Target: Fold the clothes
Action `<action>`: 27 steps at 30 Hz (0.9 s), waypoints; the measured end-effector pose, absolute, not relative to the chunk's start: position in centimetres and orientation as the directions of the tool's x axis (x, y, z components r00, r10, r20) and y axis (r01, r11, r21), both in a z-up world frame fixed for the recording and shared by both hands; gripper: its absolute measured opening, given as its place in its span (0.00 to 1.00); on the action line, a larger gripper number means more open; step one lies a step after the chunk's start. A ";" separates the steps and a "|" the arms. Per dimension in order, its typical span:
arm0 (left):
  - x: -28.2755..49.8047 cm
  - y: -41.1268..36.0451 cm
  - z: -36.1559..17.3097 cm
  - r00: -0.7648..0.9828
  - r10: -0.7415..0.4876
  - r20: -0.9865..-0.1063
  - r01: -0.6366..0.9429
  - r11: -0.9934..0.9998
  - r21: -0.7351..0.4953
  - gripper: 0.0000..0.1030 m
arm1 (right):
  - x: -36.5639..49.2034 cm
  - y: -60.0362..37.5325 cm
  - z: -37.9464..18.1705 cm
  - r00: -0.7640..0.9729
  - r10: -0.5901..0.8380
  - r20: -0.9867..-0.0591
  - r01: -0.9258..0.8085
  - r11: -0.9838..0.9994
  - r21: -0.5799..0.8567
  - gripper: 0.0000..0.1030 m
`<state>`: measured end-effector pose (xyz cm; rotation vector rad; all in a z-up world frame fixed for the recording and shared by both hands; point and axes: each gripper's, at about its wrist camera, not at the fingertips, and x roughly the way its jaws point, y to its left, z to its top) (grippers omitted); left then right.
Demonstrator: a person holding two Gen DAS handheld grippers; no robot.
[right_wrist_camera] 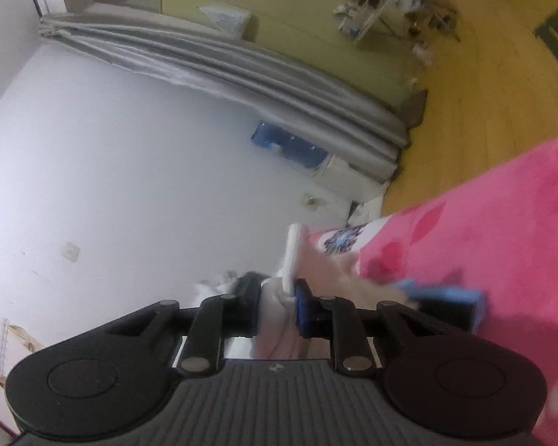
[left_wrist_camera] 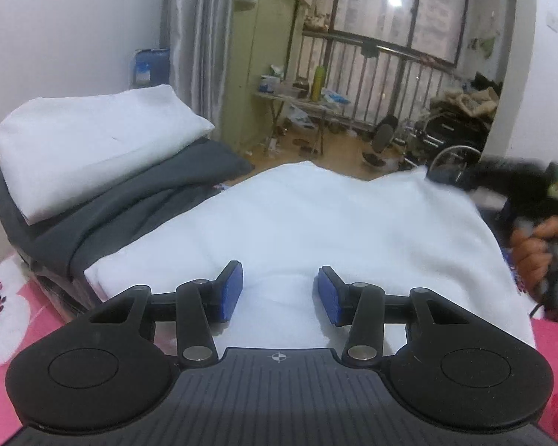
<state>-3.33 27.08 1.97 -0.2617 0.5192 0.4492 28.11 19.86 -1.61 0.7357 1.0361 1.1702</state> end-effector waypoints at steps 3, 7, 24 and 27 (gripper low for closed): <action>-3.0 26.8 2.1 0.772 0.356 -0.527 -0.488 0.863 -0.131 0.44 | 30.2 18.7 -6.8 0.142 0.865 -0.481 -0.230 0.502 0.834 0.17; -3.0 26.8 2.1 0.774 0.365 -0.518 -0.483 0.868 -0.111 0.44 | 30.9 14.0 -7.7 0.251 0.872 -0.421 -0.160 0.466 0.870 0.16; -4.0 26.7 1.4 0.793 0.366 -0.486 -0.477 0.870 -0.123 0.44 | 25.6 10.8 -0.7 0.232 0.895 -0.381 -0.676 0.430 0.598 0.04; -4.3 26.8 1.5 0.800 0.359 -0.481 -0.477 0.866 -0.147 0.44 | 21.2 12.4 3.6 0.110 0.953 -0.281 -0.838 0.241 0.489 0.04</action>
